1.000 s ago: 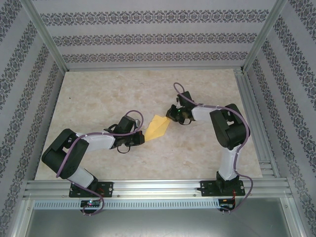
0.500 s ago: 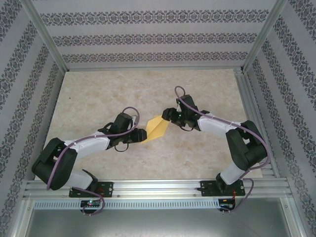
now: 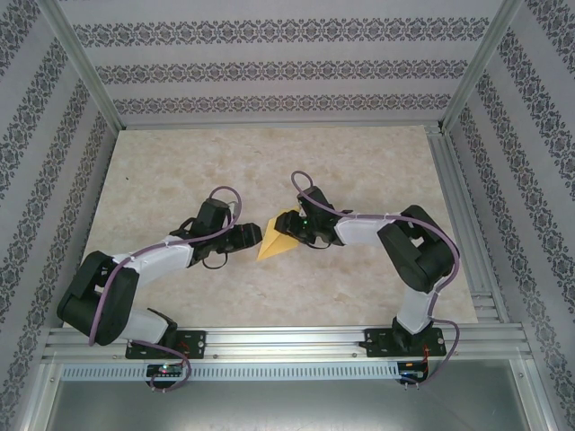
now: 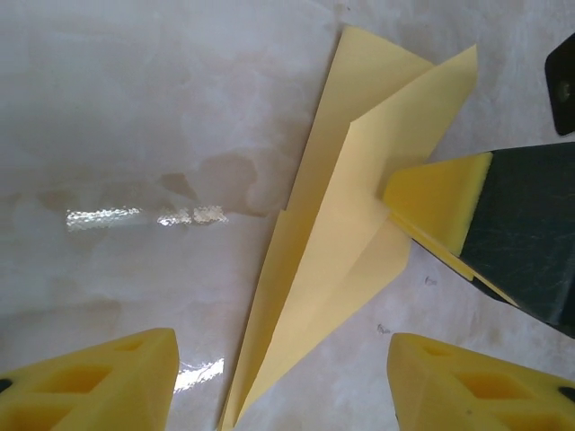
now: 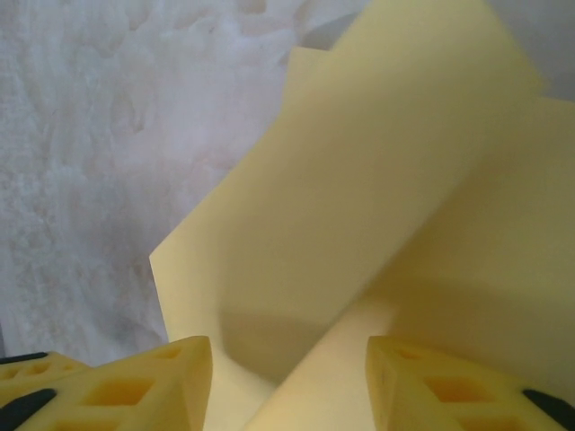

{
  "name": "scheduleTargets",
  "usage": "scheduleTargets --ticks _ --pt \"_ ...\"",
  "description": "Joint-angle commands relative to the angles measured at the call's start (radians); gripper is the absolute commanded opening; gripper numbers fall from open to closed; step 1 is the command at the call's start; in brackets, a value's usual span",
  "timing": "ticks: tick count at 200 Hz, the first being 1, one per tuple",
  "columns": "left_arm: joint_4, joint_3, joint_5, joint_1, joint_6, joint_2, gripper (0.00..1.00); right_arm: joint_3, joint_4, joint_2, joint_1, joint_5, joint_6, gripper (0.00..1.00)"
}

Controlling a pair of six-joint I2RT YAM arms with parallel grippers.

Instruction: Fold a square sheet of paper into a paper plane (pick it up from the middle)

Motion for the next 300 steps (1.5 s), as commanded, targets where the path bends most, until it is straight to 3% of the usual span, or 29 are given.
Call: scheduleTargets --ticks 1,43,65,107,176,207,240,252,300 --pt "0.038 -0.016 0.047 0.03 -0.012 0.0 0.67 0.031 0.101 0.023 0.016 -0.03 0.021 0.42" --pt "0.059 -0.041 0.119 0.084 -0.024 -0.014 0.77 0.027 0.176 0.054 0.014 -0.058 0.026 0.15" --pt "0.096 -0.065 0.174 0.112 -0.045 -0.03 0.83 0.025 0.201 0.031 0.009 -0.07 0.012 0.07" --pt "0.147 -0.084 0.286 0.139 -0.077 -0.101 1.0 0.007 0.238 -0.092 -0.014 -0.155 -0.033 0.05" --pt "0.313 -0.08 0.411 0.139 -0.216 -0.188 1.0 -0.007 0.367 -0.207 -0.029 -0.348 0.031 0.07" --pt "0.401 -0.086 0.445 0.139 -0.268 -0.19 0.92 -0.017 0.468 -0.2 -0.033 -0.386 0.103 0.08" --pt "0.465 -0.099 0.458 0.139 -0.291 -0.208 0.67 -0.018 0.523 -0.182 -0.033 -0.404 0.143 0.08" --pt "0.465 -0.099 0.457 0.139 -0.28 -0.22 0.58 -0.018 0.521 -0.177 -0.034 -0.404 0.145 0.08" --pt "0.367 -0.085 0.421 0.139 -0.188 -0.277 0.42 -0.033 0.526 -0.162 -0.04 -0.408 0.147 0.09"
